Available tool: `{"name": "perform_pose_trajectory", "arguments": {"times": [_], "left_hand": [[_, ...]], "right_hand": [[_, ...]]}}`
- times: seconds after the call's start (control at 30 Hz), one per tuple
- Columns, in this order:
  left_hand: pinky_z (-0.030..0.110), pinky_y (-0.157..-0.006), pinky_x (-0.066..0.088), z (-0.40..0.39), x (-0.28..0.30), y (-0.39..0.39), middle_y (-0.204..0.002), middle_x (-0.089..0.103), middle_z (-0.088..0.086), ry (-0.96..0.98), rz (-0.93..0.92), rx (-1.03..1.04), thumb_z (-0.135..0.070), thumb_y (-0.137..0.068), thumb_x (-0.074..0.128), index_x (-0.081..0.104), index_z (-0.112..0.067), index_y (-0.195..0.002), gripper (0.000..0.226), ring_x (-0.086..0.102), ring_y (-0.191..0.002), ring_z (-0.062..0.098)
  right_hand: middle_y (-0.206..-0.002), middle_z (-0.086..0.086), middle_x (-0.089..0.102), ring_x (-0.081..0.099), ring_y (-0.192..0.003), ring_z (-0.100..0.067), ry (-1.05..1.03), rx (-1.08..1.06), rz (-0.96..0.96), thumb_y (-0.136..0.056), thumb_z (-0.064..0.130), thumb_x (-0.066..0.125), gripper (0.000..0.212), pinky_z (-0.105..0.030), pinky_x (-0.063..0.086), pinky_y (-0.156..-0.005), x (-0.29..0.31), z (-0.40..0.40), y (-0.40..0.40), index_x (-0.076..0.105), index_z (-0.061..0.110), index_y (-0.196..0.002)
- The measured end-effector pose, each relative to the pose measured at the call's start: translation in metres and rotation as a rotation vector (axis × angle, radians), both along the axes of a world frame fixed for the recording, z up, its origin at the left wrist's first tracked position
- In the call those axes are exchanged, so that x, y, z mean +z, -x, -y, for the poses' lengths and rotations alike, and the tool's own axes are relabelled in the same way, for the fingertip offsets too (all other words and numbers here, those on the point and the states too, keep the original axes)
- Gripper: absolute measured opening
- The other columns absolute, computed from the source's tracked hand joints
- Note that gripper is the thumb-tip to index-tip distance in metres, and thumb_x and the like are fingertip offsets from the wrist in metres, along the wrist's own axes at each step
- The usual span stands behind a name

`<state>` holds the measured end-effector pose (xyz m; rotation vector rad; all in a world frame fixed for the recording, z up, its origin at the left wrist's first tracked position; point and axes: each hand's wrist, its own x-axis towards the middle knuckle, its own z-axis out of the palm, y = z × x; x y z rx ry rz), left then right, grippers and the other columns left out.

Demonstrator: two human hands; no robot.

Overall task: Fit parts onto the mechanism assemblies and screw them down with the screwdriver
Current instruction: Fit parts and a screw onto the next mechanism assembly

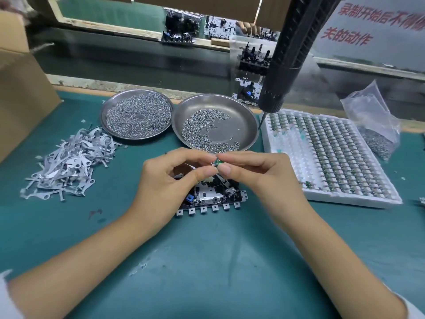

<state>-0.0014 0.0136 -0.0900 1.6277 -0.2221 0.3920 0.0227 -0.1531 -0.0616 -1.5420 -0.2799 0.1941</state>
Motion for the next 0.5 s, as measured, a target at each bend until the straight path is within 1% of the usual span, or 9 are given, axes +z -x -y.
{"name": "perform_pose_trajectory", "arguments": {"times": [0.07,0.13,0.23,0.3,0.37,0.43,0.5], "left_hand": [[0.014,-0.069,0.050,0.0005,0.0005,0.0002,-0.082,0.072,-0.004,-0.010,0.005,-0.004,-0.020,-0.073,0.072,0.072,-0.025,-0.086,0.014,0.066,-0.075,0.007],[0.012,-0.069,0.048,0.0009,0.0015,0.0001,-0.083,0.070,-0.003,-0.055,0.038,0.007,-0.021,-0.074,0.072,0.071,-0.025,-0.087,0.014,0.065,-0.077,0.005],[0.011,-0.072,0.045,-0.0004,0.0028,-0.0007,-0.088,0.065,-0.009,-0.159,0.108,0.066,-0.026,-0.075,0.072,0.069,-0.029,-0.093,0.019,0.061,-0.081,0.002],[0.012,-0.074,0.043,-0.0014,0.0028,-0.0009,-0.088,0.061,-0.012,-0.193,0.111,0.108,-0.029,-0.073,0.074,0.066,-0.032,-0.099,0.028,0.057,-0.079,0.001],[0.012,-0.075,0.041,-0.0019,0.0027,-0.0009,-0.086,0.058,-0.012,-0.217,0.112,0.129,-0.028,-0.071,0.076,0.064,-0.034,-0.103,0.035,0.053,-0.077,0.001],[0.010,-0.078,0.039,-0.0030,0.0031,-0.0013,-0.086,0.057,-0.012,-0.245,0.121,0.113,-0.027,-0.069,0.078,0.063,-0.032,-0.105,0.039,0.053,-0.079,0.001],[0.008,-0.081,0.037,-0.0047,0.0039,-0.0021,-0.087,0.056,-0.012,-0.309,0.154,0.081,-0.025,-0.070,0.077,0.063,-0.028,-0.107,0.039,0.053,-0.082,0.002]], "right_hand": [[-0.089,-0.001,0.075,0.071,-0.083,-0.014,0.027,0.009,0.025,-0.076,0.005,0.074,0.016,-0.021,0.054,-0.075,-0.0003,-0.0002,0.0010,0.076,0.012,-0.091],[-0.090,0.001,0.075,0.069,-0.082,-0.010,0.082,0.012,0.071,-0.079,0.007,0.073,0.018,-0.019,0.053,-0.074,-0.0004,-0.0003,0.0016,0.075,0.016,-0.095],[-0.095,0.005,0.075,0.068,-0.089,-0.009,0.145,0.016,0.144,-0.082,0.009,0.072,0.019,-0.022,0.053,-0.079,-0.0011,-0.0002,0.0023,0.074,0.019,-0.099],[-0.095,0.005,0.074,0.068,-0.091,-0.011,0.177,0.020,0.189,-0.084,0.009,0.070,0.019,-0.024,0.054,-0.080,-0.0021,-0.0008,0.0032,0.075,0.020,-0.098],[-0.092,0.003,0.073,0.067,-0.087,-0.015,0.200,0.032,0.237,-0.084,0.006,0.070,0.020,-0.030,0.054,-0.076,-0.0035,-0.0021,0.0040,0.075,0.022,-0.094],[-0.086,0.002,0.072,0.065,-0.081,-0.023,0.203,0.034,0.273,-0.082,0.002,0.071,0.023,-0.036,0.053,-0.074,-0.0050,-0.0020,0.0040,0.075,0.023,-0.089],[-0.081,-0.002,0.071,0.064,-0.078,-0.026,0.206,0.032,0.304,-0.079,-0.001,0.072,0.026,-0.037,0.052,-0.073,-0.0056,-0.0001,0.0034,0.075,0.024,-0.086]]}}
